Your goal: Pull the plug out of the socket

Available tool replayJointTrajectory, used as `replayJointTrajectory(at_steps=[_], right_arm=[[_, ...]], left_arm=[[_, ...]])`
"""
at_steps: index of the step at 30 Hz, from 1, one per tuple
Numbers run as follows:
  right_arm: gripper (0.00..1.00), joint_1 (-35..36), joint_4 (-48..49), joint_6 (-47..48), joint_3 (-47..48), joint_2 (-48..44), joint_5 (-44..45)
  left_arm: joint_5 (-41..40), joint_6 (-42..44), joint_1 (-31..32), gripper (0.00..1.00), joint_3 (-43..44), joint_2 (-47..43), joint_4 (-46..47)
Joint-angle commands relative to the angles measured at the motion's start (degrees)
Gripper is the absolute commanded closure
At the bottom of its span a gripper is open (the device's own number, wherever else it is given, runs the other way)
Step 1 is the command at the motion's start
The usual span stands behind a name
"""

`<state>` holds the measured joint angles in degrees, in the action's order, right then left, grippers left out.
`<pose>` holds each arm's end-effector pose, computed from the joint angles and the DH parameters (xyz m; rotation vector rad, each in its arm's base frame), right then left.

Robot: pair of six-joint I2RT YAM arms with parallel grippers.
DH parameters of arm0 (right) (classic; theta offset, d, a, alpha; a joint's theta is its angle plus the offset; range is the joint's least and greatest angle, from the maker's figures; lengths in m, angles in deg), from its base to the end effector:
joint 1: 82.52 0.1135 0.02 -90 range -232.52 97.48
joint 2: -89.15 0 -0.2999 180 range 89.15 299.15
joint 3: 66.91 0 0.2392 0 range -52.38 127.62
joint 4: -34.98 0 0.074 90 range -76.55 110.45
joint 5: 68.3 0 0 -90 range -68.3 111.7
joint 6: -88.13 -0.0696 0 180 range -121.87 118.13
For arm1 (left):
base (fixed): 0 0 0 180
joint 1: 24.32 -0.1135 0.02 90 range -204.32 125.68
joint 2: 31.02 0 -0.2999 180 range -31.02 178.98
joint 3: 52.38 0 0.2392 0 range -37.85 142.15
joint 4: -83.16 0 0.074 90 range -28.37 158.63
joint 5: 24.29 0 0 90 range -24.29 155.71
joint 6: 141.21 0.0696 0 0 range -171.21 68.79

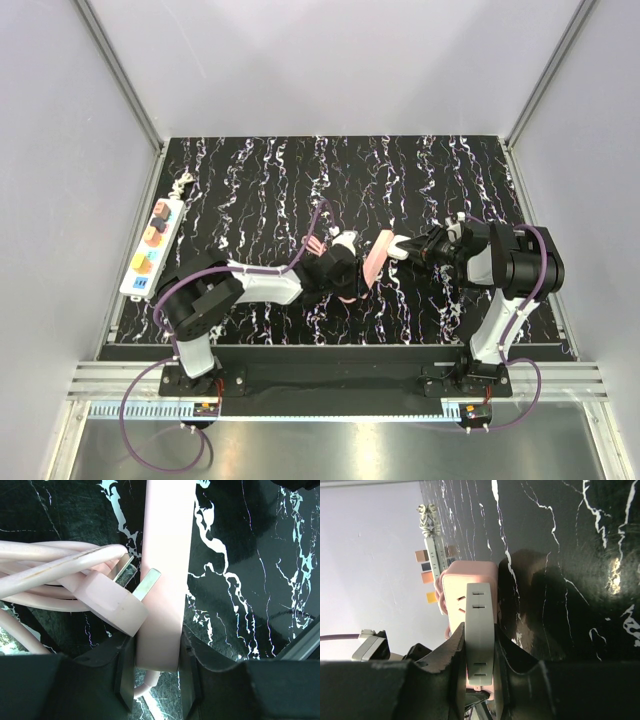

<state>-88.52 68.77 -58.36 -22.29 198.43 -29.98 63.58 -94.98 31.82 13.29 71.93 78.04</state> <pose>0.3259 0.0207 0.1203 0.6081 2.1371 1.4568 0.2158 -0.3171 0.1641 0.2452 2.4499 -0.8018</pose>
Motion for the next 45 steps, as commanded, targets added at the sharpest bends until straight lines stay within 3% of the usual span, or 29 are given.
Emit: replayJointTrajectory(at_steps=[1,20,27,36,40,45], right_arm=[[1.00,-0.15,-0.94,0.85,-0.99,-2.57,-1.23],[1.00,-1.82,-2.79,1.82,-1.08,-3.19,-4.74],[1.00,-1.82,-6.30,2.26,-2.49,-5.38,-2.03],[1.00,-1.73,-26.77,10.51,-0.99,-17.68,5.62],[1.00,-1.73,-24.93,9.64,-2.58,-21.91,6.16],[1.00,-1.73,-30.02,12.98,-0.29,-23.49,5.89]], left_arm=[[-8.76,-3.95,-1.65,1.00,-3.93,1.98,-14.16],[-8.68,-2.72,-4.46,1.00,-7.54,0.84,-12.92],[-11.31,-4.75,-4.46,1.00,-7.89,-0.39,-13.63],[-16.41,-7.30,-4.37,1.00,-4.29,1.19,-16.35],[-15.19,-6.95,-2.71,1.00,-2.02,1.28,-15.56],[-13.87,-4.84,-0.95,1.00,-0.86,2.51,-14.95]])
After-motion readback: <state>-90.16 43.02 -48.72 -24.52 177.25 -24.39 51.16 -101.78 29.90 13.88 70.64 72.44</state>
